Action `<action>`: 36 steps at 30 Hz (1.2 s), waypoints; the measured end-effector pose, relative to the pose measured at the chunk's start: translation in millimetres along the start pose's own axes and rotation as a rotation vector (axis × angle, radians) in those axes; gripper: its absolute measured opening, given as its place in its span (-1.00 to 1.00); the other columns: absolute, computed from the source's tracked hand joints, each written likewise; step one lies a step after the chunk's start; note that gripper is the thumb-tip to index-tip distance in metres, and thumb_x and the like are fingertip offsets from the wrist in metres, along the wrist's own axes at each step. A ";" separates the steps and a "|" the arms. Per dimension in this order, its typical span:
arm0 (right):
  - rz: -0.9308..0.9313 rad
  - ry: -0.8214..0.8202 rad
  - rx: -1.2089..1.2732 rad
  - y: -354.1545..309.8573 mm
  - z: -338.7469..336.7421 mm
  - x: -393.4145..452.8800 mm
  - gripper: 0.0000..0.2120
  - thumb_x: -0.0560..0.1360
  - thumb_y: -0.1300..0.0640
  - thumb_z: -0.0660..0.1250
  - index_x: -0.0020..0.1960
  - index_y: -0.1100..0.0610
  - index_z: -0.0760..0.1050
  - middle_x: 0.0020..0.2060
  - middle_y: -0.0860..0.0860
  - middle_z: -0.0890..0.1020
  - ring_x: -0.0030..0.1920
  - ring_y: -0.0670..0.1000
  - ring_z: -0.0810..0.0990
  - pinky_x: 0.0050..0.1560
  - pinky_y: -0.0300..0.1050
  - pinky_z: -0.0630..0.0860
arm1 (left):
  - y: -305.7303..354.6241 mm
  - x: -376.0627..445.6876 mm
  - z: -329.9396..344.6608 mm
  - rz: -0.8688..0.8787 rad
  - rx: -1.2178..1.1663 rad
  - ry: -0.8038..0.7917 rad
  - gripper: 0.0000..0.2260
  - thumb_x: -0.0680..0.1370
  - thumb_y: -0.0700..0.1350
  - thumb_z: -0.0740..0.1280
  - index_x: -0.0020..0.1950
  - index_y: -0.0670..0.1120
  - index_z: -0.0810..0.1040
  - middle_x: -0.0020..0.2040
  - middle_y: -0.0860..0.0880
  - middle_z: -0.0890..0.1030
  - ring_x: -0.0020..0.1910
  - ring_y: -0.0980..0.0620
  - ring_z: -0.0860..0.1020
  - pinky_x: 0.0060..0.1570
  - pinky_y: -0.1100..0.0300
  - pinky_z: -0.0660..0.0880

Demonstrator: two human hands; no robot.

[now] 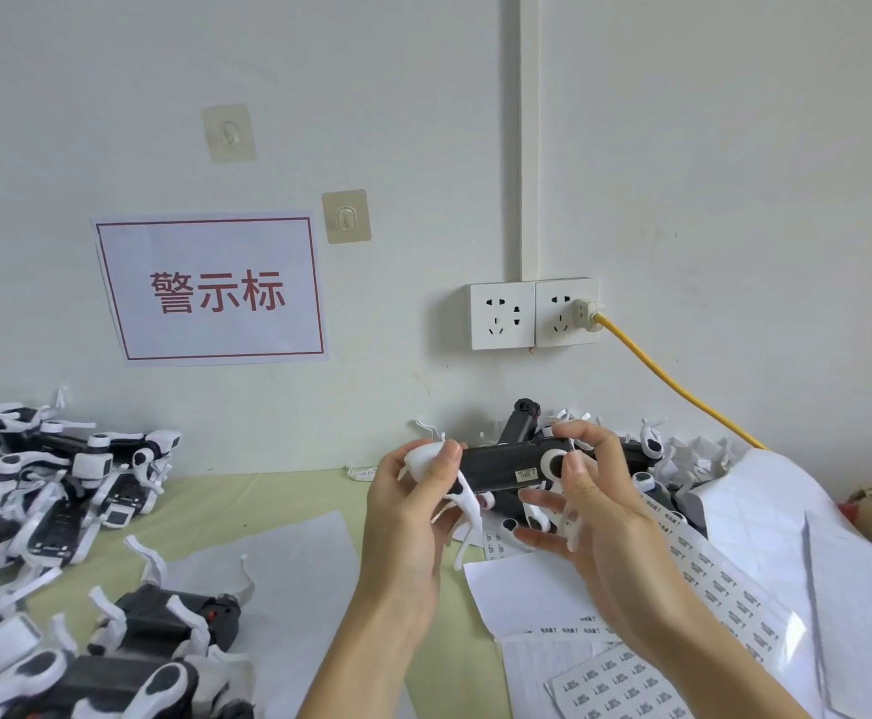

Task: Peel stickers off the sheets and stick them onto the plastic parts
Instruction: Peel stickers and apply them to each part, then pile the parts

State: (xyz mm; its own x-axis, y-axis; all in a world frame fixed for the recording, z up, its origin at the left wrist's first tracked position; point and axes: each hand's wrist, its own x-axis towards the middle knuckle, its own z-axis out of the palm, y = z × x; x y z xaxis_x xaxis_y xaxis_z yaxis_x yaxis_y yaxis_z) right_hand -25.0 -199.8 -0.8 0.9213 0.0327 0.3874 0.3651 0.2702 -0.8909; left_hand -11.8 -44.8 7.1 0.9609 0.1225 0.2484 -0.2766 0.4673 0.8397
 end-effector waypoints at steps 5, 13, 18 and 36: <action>0.041 -0.056 0.046 -3.5 -7.0 -0.1 -0.77 0.45 -0.04 0.38 0.10 -0.10 0.48 -0.13 -0.15 0.57 0.09 0.09 0.61 0.15 0.28 0.58 | 1.1 0.3 -2.0 0.047 0.009 0.020 -0.51 0.38 -0.02 0.56 0.14 -0.31 0.56 -0.09 -0.26 0.59 -0.19 -0.12 0.50 0.11 -0.29 0.51; 0.039 -0.085 -0.249 -19.8 -18.2 -1.5 -0.77 0.47 -0.16 0.42 0.05 -0.10 0.50 0.05 0.15 0.64 -0.07 0.16 0.69 0.08 0.14 0.62 | 2.2 -1.3 -2.0 0.070 0.135 0.038 -0.61 0.28 0.22 0.46 -0.07 -0.02 0.63 -0.27 -0.14 0.59 -0.22 -0.23 0.51 -0.10 -0.17 0.65; 0.027 -0.043 -0.350 -22.0 -29.1 0.2 -0.86 0.62 -0.06 0.25 0.07 -0.14 0.59 0.06 0.01 0.67 -0.09 0.12 0.72 0.07 0.20 0.63 | 0.3 -8.2 4.0 -0.023 0.219 -0.005 -0.68 0.48 0.20 0.33 -0.06 -0.03 0.67 -0.23 -0.11 0.65 -0.21 -0.42 0.58 -0.07 -0.37 0.55; 0.139 0.389 -0.042 -47.1 -105.7 2.1 -0.77 0.56 0.08 0.31 -0.09 0.22 0.65 -0.20 0.21 0.69 -0.28 0.22 0.65 -0.16 0.09 0.64 | 11.0 5.9 3.5 -0.118 0.890 0.013 -0.79 0.68 -0.04 0.19 0.00 -0.04 0.61 -0.10 -0.03 0.72 -0.10 -0.11 0.67 -0.06 0.06 0.48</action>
State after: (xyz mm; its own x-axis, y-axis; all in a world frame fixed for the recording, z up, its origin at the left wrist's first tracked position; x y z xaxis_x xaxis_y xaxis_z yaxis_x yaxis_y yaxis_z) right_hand -26.1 -314.2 17.0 0.9410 -0.3027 0.1516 0.2316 0.2492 -0.9403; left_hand -9.2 -42.0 19.6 0.9823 0.1289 0.1361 -0.0790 -0.3739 0.9241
